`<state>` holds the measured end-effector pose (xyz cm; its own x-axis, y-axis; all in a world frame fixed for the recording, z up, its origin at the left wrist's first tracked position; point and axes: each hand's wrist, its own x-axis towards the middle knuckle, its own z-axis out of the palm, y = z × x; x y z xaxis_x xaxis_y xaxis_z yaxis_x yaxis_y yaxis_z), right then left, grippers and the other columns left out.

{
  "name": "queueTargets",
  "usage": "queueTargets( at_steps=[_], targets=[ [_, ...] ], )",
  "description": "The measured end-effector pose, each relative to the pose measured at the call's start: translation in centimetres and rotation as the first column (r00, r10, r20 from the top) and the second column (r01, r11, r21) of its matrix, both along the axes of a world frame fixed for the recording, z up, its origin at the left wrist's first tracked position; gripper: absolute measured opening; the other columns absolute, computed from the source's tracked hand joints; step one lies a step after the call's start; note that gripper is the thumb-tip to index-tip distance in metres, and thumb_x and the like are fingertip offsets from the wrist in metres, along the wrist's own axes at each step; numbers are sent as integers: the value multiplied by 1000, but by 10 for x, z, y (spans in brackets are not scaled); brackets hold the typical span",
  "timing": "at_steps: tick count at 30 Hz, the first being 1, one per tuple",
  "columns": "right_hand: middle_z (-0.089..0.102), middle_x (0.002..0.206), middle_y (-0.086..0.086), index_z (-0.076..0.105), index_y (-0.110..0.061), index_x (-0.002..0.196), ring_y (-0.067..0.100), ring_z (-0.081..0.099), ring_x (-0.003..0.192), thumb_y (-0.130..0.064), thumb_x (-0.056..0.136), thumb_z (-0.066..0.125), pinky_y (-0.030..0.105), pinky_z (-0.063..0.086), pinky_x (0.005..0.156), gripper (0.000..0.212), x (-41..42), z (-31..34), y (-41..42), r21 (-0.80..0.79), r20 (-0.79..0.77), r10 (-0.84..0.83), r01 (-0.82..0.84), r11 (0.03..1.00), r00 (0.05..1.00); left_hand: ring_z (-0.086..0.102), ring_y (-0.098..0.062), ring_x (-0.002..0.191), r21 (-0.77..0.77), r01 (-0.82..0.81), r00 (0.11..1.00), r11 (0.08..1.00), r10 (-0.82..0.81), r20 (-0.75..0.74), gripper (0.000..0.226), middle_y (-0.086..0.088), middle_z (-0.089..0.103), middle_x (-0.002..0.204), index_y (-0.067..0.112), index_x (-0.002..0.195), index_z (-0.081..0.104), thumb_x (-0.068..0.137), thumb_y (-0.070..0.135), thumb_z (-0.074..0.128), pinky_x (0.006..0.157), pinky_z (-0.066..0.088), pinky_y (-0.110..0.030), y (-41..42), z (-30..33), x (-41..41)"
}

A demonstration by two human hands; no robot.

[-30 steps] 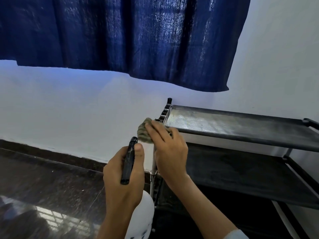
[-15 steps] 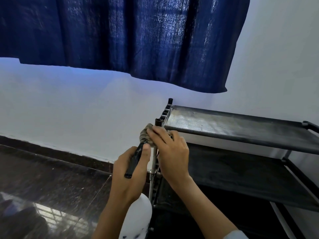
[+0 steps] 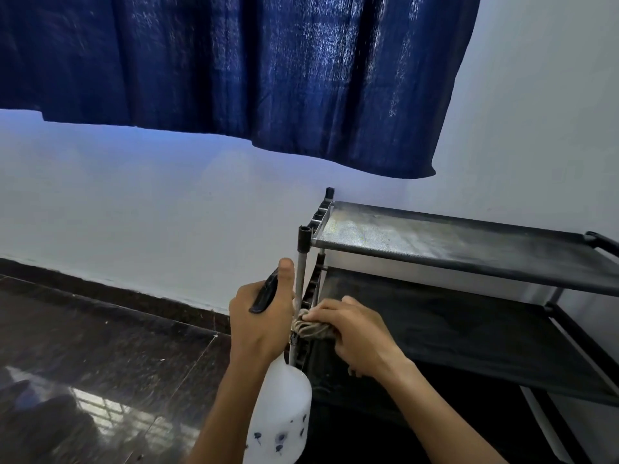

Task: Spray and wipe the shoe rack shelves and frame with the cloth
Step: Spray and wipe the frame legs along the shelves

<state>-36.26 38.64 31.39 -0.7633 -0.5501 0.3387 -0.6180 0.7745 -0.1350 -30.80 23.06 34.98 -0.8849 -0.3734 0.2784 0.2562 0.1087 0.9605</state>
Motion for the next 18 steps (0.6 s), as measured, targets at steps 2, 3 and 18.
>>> queueTargets(
  at_steps=[2,3,18],
  targets=[
    [57,117,-25,57,-41,121,9,46,91,1,77,54,21,37,69,61,-1,-3,8,0,33,-12,12,1000,999,57,-18,51,14,-20,1000,1000,20,18,70,-15,62,55,0,60,61,84,63,45,59,52,-42,2,-4,-2],
    [56,117,-25,57,-41,121,9,46,92,1,76,53,20,36,69,61,-1,-5,11,0,37,-18,18,1000,999,58,-18,52,16,-23,999,1000,23,23,68,-16,64,58,0,61,62,86,62,45,59,51,-40,2,-5,-3],
    [56,118,-29,60,-40,117,8,49,91,2,74,54,25,47,77,60,-4,2,23,-109,7,-33,34,993,999,53,-17,51,55,-42,997,998,38,73,76,-8,58,54,-4,64,60,82,68,46,51,44,-29,2,-12,-9]
  ],
)
